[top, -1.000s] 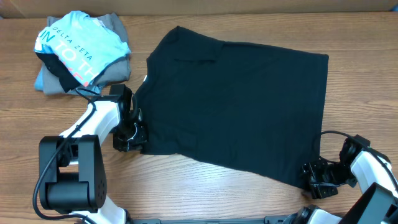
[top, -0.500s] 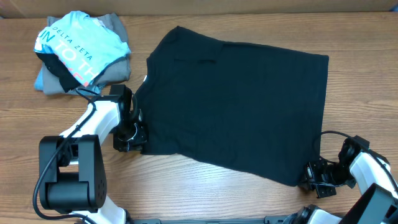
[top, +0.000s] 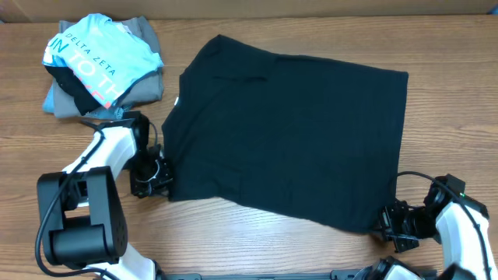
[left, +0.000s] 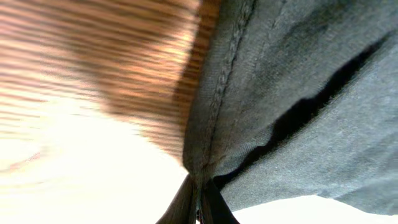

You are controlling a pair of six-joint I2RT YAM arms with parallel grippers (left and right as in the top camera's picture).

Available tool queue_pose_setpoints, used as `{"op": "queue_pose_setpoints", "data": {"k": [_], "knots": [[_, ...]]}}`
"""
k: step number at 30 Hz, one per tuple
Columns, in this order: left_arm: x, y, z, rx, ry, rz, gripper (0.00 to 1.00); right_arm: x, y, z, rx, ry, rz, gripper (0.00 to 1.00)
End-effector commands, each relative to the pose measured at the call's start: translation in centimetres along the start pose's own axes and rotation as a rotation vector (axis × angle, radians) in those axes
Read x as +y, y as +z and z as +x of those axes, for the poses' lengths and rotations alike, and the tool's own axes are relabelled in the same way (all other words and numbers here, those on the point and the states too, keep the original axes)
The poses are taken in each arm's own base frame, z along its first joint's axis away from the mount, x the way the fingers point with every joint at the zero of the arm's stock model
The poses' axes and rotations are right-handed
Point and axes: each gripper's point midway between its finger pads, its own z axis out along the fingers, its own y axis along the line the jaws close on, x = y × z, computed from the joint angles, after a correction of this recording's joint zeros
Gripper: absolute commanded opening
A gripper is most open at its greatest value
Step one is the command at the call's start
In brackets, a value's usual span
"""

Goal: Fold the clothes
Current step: 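Grasp the near hem corners with both grippers, then lift the near hem and fold it away toward the far edge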

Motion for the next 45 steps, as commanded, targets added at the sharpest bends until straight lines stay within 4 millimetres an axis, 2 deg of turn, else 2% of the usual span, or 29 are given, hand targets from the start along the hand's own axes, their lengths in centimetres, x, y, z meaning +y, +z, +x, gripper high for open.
{"op": "queue_pose_setpoints", "data": {"k": [1,7,12,15,19,21,26,29,34,40,45], "knots": [[0.0,-2.3,-0.3,-0.094,-0.019,0.020,0.04,1.9,-1.9,0.0,-0.058,-0.077,-0.080,0.04],[-1.1,-5.4,-1.5,-0.258,0.034,0.055,0.04,3.5,-3.5,-0.4,-0.117,-0.117,-0.157,0.04],[-2.1,-6.1,-2.7,-0.319,0.061,0.102,0.04,5.9,-4.4,-1.2,-0.154,-0.165,-0.260,0.04],[-2.9,-6.7,-4.1,-0.383,0.087,0.136,0.04,7.1,-4.9,-2.2,-0.195,-0.167,-0.305,0.04],[-5.3,-8.6,-7.1,-0.528,0.175,0.219,0.04,8.7,-5.4,-3.4,-0.235,-0.165,-0.361,0.04],[-6.5,-9.3,-7.8,-0.575,0.211,0.255,0.04,9.7,-5.5,-4.0,-0.243,-0.166,-0.397,0.04],[-7.5,-10.3,-9.5,-0.667,0.251,0.234,0.04,12.2,-5.7,-5.5,-0.246,-0.172,-0.481,0.04],[-8.1,-10.5,-10.3,-0.700,0.267,0.239,0.04,13.1,-5.4,-6.1,-0.238,-0.173,-0.506,0.04],[-8.8,-9.7,-11.3,-0.704,0.279,0.245,0.04,14.0,-5.0,-7.4,-0.256,-0.186,-0.523,0.04],[-10.0,-8.6,-12.5,-0.714,0.293,0.258,0.09,15.7,-5.7,-8.9,-0.315,-0.229,-0.578,0.05],[-10.7,-8.8,-13.6,-0.754,0.288,0.277,0.13,16.7,-6.4,-9.2,-0.348,-0.261,-0.615,0.06]]}}
